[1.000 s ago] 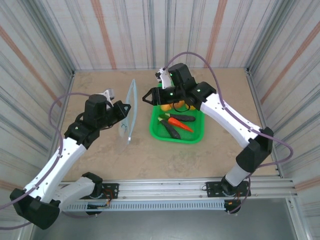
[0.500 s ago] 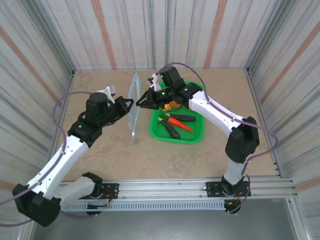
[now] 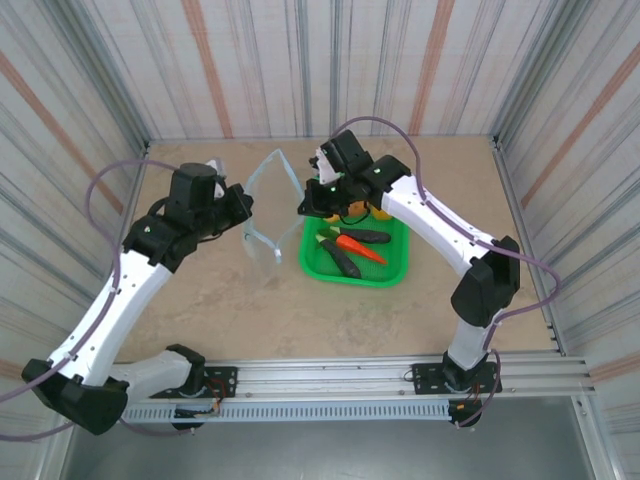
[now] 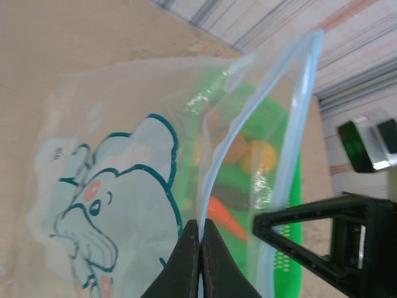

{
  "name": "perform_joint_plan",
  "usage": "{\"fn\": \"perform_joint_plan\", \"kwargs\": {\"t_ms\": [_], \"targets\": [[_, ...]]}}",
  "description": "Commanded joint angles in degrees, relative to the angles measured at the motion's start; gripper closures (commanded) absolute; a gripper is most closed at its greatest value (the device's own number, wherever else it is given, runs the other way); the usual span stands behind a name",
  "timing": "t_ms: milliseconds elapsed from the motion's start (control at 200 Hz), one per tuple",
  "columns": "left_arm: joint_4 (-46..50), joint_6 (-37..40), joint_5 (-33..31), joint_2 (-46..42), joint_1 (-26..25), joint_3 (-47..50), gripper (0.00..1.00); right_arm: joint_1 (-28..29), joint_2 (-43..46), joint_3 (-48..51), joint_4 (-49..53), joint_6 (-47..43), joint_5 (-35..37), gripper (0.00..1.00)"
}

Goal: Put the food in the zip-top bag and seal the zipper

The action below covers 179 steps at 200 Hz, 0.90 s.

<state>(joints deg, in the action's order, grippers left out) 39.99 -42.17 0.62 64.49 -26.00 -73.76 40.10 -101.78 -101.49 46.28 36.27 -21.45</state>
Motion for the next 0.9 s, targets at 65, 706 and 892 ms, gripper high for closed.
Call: {"fn": "perform_joint_plan", "kwargs": {"t_ms": [65, 706, 892], "targets": [[17.1, 7.8, -7.4, 4.1, -1.8, -7.6, 1.0, 0.3, 3.7, -1.4, 11.0, -4.9, 15.5, 1.0], [21.1, 10.8, -8.6, 10.2, -5.7, -16.9, 1.0, 1.0, 7.2, 2.2, 4.5, -8.4, 7.0, 0.83], [15.0, 5.8, -1.6, 9.0, -4.8, -13.3, 1.0, 1.5, 7.1, 0.1, 1.2, -8.4, -0.2, 0.75]]}}
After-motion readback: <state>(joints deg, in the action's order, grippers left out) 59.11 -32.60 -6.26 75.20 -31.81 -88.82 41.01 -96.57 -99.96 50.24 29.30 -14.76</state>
